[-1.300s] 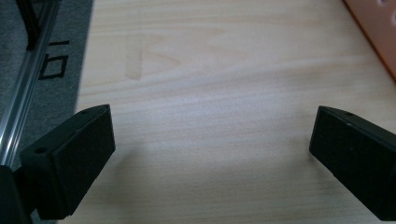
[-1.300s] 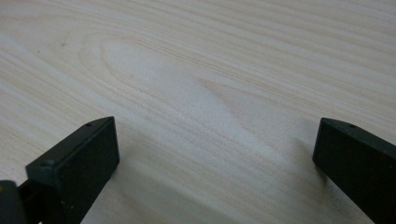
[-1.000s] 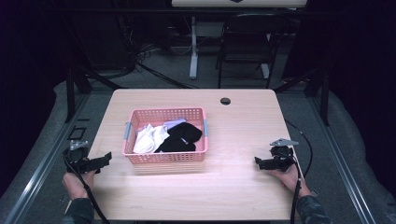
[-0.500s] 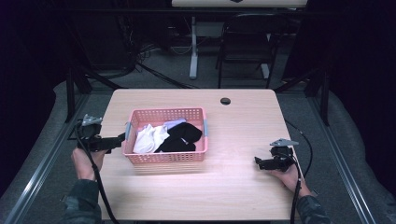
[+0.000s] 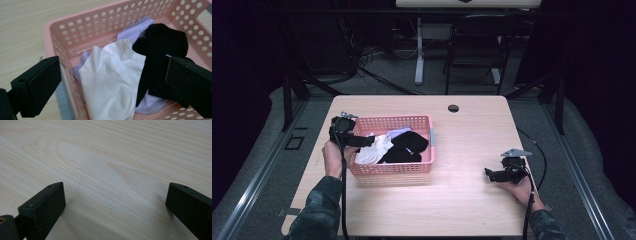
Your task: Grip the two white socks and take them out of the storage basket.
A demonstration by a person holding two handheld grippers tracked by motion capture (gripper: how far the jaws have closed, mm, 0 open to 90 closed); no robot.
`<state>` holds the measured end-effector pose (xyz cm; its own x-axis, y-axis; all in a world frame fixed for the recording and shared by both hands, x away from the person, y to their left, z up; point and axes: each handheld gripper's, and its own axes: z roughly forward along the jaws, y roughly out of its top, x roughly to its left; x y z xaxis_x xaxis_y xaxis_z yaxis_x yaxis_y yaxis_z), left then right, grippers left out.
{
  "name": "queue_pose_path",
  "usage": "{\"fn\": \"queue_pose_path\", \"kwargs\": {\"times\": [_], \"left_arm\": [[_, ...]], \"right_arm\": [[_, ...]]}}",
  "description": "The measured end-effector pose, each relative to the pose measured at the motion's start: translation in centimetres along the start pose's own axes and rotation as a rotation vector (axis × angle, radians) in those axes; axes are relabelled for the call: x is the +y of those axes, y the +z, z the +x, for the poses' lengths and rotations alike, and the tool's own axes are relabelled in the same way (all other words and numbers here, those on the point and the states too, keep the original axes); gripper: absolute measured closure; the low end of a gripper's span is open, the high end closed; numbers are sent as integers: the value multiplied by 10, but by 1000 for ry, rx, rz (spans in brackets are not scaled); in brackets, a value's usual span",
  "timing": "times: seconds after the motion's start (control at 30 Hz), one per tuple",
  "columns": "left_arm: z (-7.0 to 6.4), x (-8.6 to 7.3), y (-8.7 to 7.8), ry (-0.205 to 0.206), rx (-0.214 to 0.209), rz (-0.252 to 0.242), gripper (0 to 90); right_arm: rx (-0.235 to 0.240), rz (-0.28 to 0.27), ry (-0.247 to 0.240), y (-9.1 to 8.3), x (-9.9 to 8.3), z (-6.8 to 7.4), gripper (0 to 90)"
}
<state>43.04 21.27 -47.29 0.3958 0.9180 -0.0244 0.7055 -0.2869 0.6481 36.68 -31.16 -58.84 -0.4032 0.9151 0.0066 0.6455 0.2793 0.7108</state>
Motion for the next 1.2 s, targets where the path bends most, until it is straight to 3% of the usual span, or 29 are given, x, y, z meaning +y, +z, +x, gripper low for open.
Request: {"fn": "queue_pose_path", "kwargs": {"times": [0.17, 0.37, 0.57, 0.8, 0.93, 1.07, 1.17, 1.2], "left_arm": [[-5, 4, 21, 1, -8, 80, 95], [-3, 7, 46, 5, 29, 166, 223], [-2, 6, 67, -35, 44, 245, 286], [-2, 11, 74, -48, 58, 309, 358], [-3, 14, 79, -34, 76, 360, 403], [-2, 12, 86, -47, 60, 403, 436], [-2, 12, 88, -45, 65, 419, 480], [-2, 12, 89, -47, 61, 429, 538]], "right_arm": [[1, 0, -2, 0, 0, 0, 18], [0, -3, -3, 0, 0, 0, 17], [1, -1, -4, 0, 0, 0, 17], [2, -2, -6, 0, 0, -1, 17], [2, -1, -5, 0, 0, -1, 17], [2, -1, -5, 0, 0, -1, 17], [2, -1, -5, 0, 0, -1, 17], [3, -1, -5, 0, 0, -1, 17]]}}
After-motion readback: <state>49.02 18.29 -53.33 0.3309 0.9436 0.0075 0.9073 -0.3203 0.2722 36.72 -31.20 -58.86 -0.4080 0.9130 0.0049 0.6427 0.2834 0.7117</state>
